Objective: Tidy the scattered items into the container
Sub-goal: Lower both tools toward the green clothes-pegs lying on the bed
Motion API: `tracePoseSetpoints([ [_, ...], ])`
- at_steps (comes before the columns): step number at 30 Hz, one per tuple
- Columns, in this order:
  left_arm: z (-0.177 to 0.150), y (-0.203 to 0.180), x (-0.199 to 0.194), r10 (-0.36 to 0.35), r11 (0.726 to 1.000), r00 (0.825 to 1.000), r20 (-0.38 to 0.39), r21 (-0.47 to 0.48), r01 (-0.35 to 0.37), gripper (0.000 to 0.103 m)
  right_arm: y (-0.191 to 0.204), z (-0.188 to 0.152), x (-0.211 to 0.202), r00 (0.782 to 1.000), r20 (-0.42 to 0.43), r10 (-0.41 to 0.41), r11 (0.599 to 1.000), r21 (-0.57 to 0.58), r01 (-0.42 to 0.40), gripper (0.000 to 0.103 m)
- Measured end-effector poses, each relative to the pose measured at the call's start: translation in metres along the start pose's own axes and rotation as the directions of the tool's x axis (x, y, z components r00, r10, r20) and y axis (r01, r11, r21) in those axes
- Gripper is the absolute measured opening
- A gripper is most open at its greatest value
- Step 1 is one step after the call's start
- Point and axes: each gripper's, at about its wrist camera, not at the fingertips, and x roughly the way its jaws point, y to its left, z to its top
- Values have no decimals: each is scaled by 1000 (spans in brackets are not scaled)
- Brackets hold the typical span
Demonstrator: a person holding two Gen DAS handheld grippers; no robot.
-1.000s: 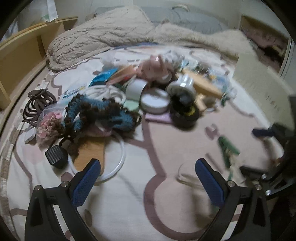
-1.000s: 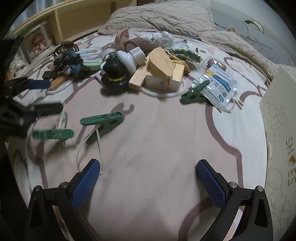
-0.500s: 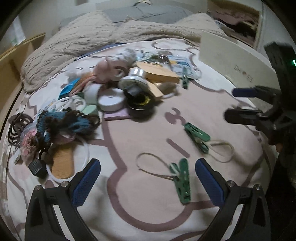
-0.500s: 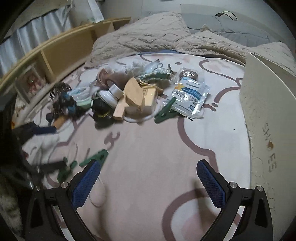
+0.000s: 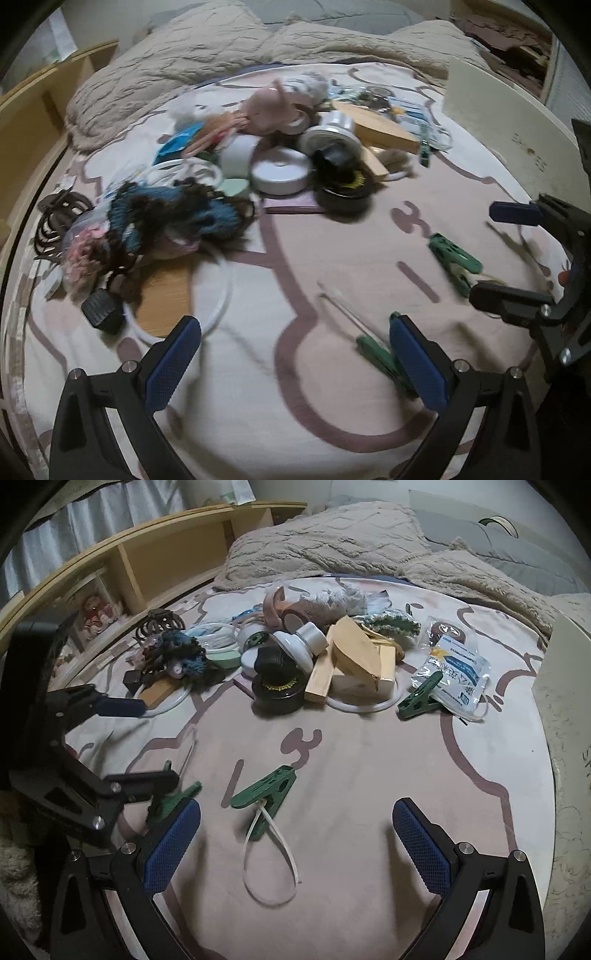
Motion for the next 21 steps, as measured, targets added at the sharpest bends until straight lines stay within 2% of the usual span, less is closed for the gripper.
tracePoseSetpoints([
  [3, 1, 4, -5, -7, 1000, 1000, 24, -26, 7, 103, -7, 2, 5, 999, -4, -33, 999, 40, 33, 103],
  [6, 2, -1, -10, -27, 1000, 998, 53, -14, 28, 103, -16, 4, 5, 998, -6, -65, 995, 77, 65, 103],
  [12, -2, -28, -15, -68, 991, 996, 58, 115, 61, 103, -43, 5, -5, 987, -3, -160, 978, 138, 159, 103],
  [17, -9, -35, -11, -141, 982, 990, 19, 128, 137, 103, -68, 4, -7, 975, -23, -221, 953, 208, 221, 103],
  [21, -11, -36, -11, -212, 972, 977, 8, 107, 210, 101, -77, 4, -10, 973, -25, -227, 942, 247, 226, 103],
])
